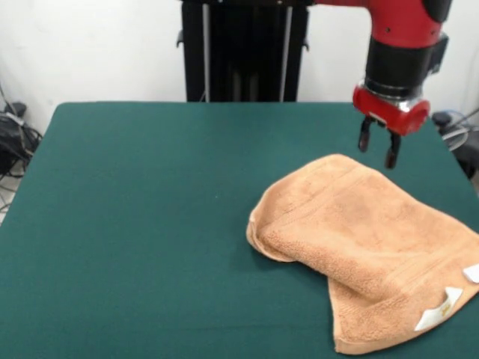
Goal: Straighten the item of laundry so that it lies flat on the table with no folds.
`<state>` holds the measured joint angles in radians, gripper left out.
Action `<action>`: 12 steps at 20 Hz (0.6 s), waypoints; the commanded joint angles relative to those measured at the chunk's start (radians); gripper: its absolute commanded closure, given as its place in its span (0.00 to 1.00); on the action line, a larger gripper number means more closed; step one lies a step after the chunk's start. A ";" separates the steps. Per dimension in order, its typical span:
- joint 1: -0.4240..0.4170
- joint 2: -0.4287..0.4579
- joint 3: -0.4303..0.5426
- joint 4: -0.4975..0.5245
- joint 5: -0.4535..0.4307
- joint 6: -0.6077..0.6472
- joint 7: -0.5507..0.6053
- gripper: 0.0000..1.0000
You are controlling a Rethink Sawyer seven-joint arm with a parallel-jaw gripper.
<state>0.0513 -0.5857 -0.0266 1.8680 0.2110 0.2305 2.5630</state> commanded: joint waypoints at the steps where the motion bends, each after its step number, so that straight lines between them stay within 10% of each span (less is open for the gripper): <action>1: -0.038 0.037 -0.045 -0.173 -0.062 0.140 -0.032 0.00; 12: -0.315 0.041 0.194 -0.254 -0.260 0.180 -0.285 0.00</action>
<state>-0.1451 -0.5840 0.0185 1.6888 0.0654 0.2888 2.5367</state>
